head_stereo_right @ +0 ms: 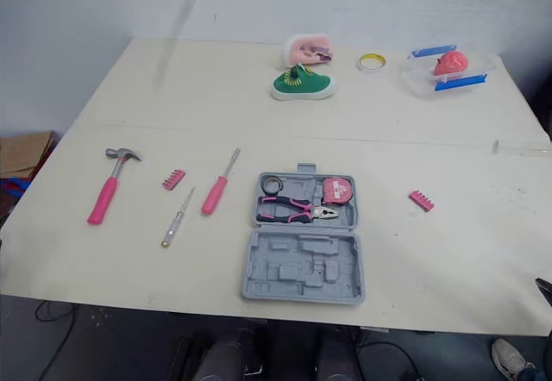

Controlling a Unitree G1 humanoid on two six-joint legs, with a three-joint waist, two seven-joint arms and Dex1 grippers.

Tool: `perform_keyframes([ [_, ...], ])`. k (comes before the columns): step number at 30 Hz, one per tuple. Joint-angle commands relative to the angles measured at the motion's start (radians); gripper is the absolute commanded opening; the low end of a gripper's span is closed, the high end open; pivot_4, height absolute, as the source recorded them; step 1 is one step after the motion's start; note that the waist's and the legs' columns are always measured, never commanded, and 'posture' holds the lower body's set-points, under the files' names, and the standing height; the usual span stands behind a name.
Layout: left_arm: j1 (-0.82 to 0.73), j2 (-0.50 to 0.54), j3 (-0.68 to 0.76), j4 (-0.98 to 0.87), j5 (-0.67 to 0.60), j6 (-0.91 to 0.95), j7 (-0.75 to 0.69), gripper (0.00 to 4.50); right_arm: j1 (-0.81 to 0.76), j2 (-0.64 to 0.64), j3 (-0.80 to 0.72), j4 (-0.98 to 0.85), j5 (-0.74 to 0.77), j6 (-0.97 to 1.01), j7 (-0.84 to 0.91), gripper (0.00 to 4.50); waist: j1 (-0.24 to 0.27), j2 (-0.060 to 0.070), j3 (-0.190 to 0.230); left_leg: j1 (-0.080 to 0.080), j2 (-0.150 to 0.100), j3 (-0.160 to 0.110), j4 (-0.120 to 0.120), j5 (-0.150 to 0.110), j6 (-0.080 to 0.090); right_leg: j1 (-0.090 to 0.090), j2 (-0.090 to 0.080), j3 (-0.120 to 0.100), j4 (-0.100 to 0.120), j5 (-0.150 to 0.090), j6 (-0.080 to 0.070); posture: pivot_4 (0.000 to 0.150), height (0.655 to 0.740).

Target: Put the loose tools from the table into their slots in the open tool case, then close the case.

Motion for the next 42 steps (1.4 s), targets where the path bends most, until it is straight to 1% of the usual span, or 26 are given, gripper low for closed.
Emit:
perform_keyframes([
  [1, -0.005, -0.033, -0.002, -0.064, -0.03, -0.022, -0.002, 4.46, -0.021, -0.006, 0.012, -0.037, 0.055, -0.015, 0.039, 4.5, 0.0, 0.001, 0.0, 0.0, 0.0, 0.0, 0.0, 0.0, 0.0, 0.0, 0.0, 0.0, 0.0, 0.0, 0.0, 0.15, 0.74],
  [7, 0.016, -0.073, -0.026, -0.178, -0.037, 0.006, -0.016, 4.46, -0.021, 0.031, 0.052, -0.144, 0.121, 0.008, 0.1, 4.5, 0.002, 0.001, 0.0, 0.0, 0.003, 0.0, -0.001, -0.001, -0.003, -0.001, 0.002, 0.0, 0.001, -0.001, -0.003, 0.15, 0.74],
  [11, 0.023, -0.132, -0.06, -0.453, -0.105, 0.144, -0.001, 4.46, -0.066, 0.099, 0.117, -0.345, 0.237, 0.094, 0.144, 4.5, 0.003, 0.001, 0.0, 0.0, 0.003, 0.001, 0.0, 0.0, -0.007, 0.0, 0.002, 0.0, 0.0, -0.001, -0.003, 0.15, 0.74],
  [15, 0.024, -0.18, -0.105, -0.684, -0.155, 0.287, 0.034, 4.46, -0.069, 0.142, 0.15, -0.477, 0.274, 0.143, 0.135, 4.5, 0.004, 0.001, 0.0, 0.0, 0.002, 0.001, 0.002, 0.0, -0.007, 0.0, 0.002, 0.0, 0.001, -0.001, -0.003, 0.15, 0.74],
  [19, -0.003, -0.202, -0.159, -0.887, -0.2, 0.467, 0.107, 4.46, -0.085, 0.185, 0.185, -0.589, 0.3, 0.188, 0.104, 4.5, 0.007, 0.001, 0.0, 0.0, 0.003, 0.001, 0.001, 0.001, -0.007, 0.0, 0.003, 0.0, 0.001, -0.001, -0.003, 0.15, 0.74],
  [23, -0.047, -0.229, -0.202, -1.019, -0.208, 0.66, 0.247, 4.46, -0.101, 0.218, 0.227, -0.675, 0.309, 0.205, 0.097, 4.5, 0.007, 0.001, 0.0, 0.0, 0.002, 0.001, 0.002, 0.001, -0.007, 0.0, 0.003, 0.0, 0.003, -0.001, -0.003, 0.15, 0.74],
  [26, -0.077, -0.243, -0.205, -1.059, -0.213, 0.776, 0.324, 4.46, -0.111, 0.228, 0.24, -0.709, 0.31, 0.218, 0.082, 4.5, 0.006, 0.001, 0.0, 0.0, 0.002, 0.001, 0.003, 0.002, -0.007, 0.0, 0.003, 0.0, 0.004, -0.001, -0.003, 0.15, 0.74],
  [29, -0.205, -0.294, -0.21, -1.04, -0.196, 0.96, 0.519, 4.46, -0.157, 0.258, 0.298, -0.795, 0.321, 0.231, 0.06, 4.5, 0.007, 0.001, 0.0, 0.001, 0.002, 0.001, 0.003, 0.003, -0.007, 0.0, 0.004, 0.0, 0.005, -0.001, -0.003, 0.15, 0.74],
  [30, -0.249, -0.311, -0.204, -1.023, -0.195, 1.019, 0.571, 4.46, -0.169, 0.267, 0.314, -0.816, 0.321, 0.23, 0.058, 4.5, 0.009, 0.0, 0.001, 0.001, 0.002, 0.001, 0.003, 0.004, -0.007, 0.0, 0.004, 0.0, 0.006, -0.001, -0.003, 0.15, 0.74],
  [31, -0.278, -0.312, -0.216, -1.007, -0.183, 1.04, 0.586, 4.46, -0.18, 0.277, 0.329, -0.835, 0.321, 0.233, 0.052, 4.5, 0.009, 0.0, 0.001, 0.0, 0.002, -0.001, 0.003, 0.006, -0.008, 0.0, 0.004, 0.0, 0.007, -0.001, -0.003, 0.15, 0.74],
  [35, -0.341, -0.282, -0.273, -0.937, -0.133, 1.106, 0.605, 4.46, -0.195, 0.298, 0.376, -0.877, 0.304, 0.223, 0.054, 4.5, 0.015, -0.001, 0.001, 0.001, 0.001, -0.001, 0.003, 0.008, -0.009, 0.0, 0.004, 0.0, 0.009, -0.001, -0.003, 0.15, 0.74],
  [38, -0.39, -0.235, -0.317, -0.854, -0.106, 1.071, 0.548, 4.46, -0.214, 0.31, 0.414, -0.896, 0.295, 0.219, 0.05, 4.5, 0.017, -0.001, 0.001, 0.0, 0.001, -0.001, 0.003, 0.008, -0.009, -0.001, 0.005, 0.0, 0.009, -0.001, -0.003, 0.15, 0.74],
  [42, -0.444, -0.226, -0.366, -0.812, -0.099, 1.053, 0.498, 4.46, -0.23, 0.312, 0.428, -0.886, 0.283, 0.216, 0.043, 4.5, 0.024, -0.002, 0.001, -0.001, 0.001, -0.001, 0.003, 0.008, -0.009, -0.001, 0.004, 0.0, 0.008, -0.001, -0.003, 0.15, 0.74],
])
